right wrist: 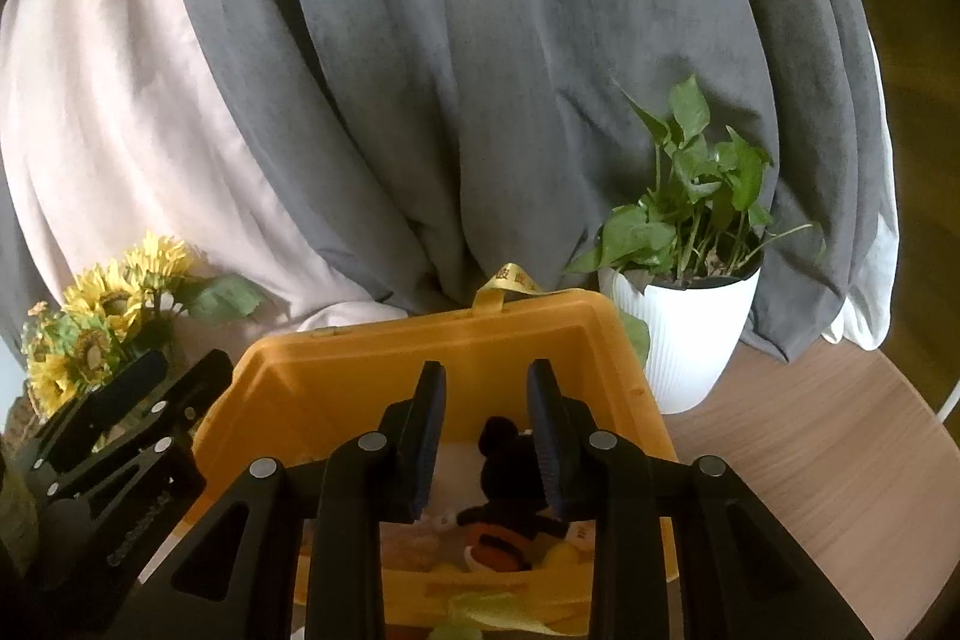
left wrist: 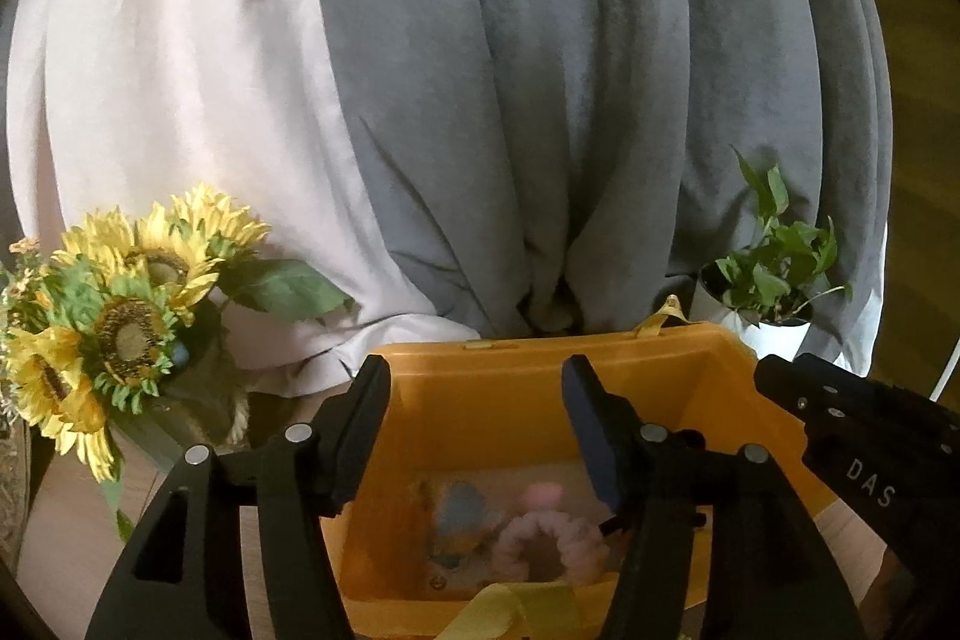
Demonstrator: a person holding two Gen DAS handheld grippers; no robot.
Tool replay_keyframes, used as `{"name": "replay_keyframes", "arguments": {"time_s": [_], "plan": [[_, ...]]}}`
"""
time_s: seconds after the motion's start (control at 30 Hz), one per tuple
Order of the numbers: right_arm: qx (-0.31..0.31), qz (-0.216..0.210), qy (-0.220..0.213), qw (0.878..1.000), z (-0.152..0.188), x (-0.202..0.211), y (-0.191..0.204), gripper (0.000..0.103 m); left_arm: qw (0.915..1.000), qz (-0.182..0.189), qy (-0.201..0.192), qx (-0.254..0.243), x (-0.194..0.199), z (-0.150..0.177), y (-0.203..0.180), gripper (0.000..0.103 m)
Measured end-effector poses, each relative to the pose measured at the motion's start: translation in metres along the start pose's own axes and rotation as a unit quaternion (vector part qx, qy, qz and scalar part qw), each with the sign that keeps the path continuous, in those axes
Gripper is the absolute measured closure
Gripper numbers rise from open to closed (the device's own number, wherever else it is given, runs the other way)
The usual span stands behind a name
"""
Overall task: Organize soft objects
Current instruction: 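Open the right tool to drop the frog while the left tool drops the cloth into the crate, then withdraw both open tools from the crate toward the fuzzy plush and white tissue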
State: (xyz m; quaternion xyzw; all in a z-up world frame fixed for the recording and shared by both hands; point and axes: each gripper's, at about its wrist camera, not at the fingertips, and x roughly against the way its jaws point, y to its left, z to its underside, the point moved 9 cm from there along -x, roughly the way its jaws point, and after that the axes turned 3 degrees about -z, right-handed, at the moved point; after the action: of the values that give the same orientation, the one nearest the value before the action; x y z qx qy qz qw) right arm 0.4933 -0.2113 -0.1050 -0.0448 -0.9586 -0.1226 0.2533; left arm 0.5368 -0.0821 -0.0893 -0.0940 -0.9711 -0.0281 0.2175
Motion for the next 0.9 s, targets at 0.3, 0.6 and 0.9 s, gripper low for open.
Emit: {"name": "replay_keyframes", "arguments": {"time_s": [0.3, 0.6, 0.9], "plan": [[-0.003, -0.002, -0.008, 1.0, -0.001, 0.007, 0.003, 0.064, 0.9998, -0.014, -0.009, 0.007, 0.022, 0.0, 0.013, 0.042], [0.004, -0.012, -0.021, 1.0, -0.001, 0.029, 0.017, 0.059, 0.9993, -0.027, -0.021, 0.012, 0.05, -0.001, 0.028, 0.042], [0.014, -0.028, -0.032, 0.999, 0.003, 0.053, 0.034, 0.057, 0.9987, -0.041, -0.027, 0.015, 0.082, 0.007, 0.043, 0.042]]}}
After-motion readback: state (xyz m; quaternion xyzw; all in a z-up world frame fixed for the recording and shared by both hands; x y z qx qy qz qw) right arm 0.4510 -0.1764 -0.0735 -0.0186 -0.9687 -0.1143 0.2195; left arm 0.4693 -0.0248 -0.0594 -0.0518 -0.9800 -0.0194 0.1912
